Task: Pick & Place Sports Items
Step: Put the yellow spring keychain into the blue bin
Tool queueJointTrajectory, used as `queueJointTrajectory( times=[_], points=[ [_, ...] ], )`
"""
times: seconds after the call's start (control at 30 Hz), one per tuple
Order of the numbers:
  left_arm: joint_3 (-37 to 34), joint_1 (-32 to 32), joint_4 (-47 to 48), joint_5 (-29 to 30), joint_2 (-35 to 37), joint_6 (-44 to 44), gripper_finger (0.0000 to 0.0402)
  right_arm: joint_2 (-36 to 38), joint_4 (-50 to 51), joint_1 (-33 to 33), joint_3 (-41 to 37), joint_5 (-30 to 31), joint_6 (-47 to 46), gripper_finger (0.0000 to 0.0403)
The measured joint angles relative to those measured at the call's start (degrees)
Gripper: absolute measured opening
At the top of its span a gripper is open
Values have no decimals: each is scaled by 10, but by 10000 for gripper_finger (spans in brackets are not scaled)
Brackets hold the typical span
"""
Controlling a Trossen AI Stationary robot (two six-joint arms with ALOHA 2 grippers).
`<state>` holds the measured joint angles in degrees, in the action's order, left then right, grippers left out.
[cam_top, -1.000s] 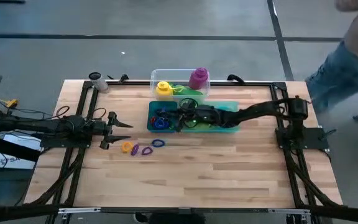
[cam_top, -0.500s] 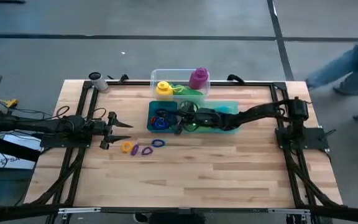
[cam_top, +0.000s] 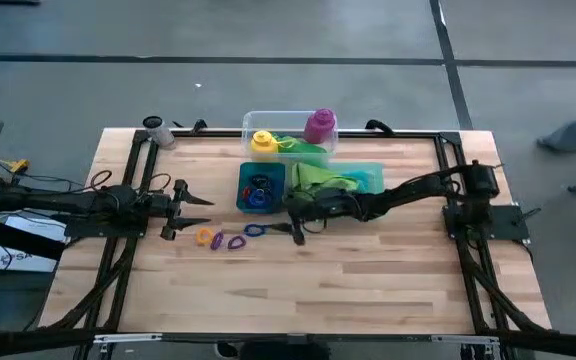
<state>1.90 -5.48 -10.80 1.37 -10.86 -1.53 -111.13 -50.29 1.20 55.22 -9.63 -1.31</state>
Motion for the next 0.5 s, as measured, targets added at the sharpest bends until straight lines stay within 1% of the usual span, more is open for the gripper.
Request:
queueJointTrajectory(
  times=[0.2,0.33,0.43,0.5],
  points=[
    [0,0,0,0,0,0,236,1,1,19,0,7,1,189],
    [0,0,0,0,0,0,236,18,8,23,0,7,1,189],
    [0,0,0,0,0,0,236,45,45,25,0,11,-13,189],
    [0,0,0,0,0,0,236,67,91,28,0,19,-19,189]
  ],
)
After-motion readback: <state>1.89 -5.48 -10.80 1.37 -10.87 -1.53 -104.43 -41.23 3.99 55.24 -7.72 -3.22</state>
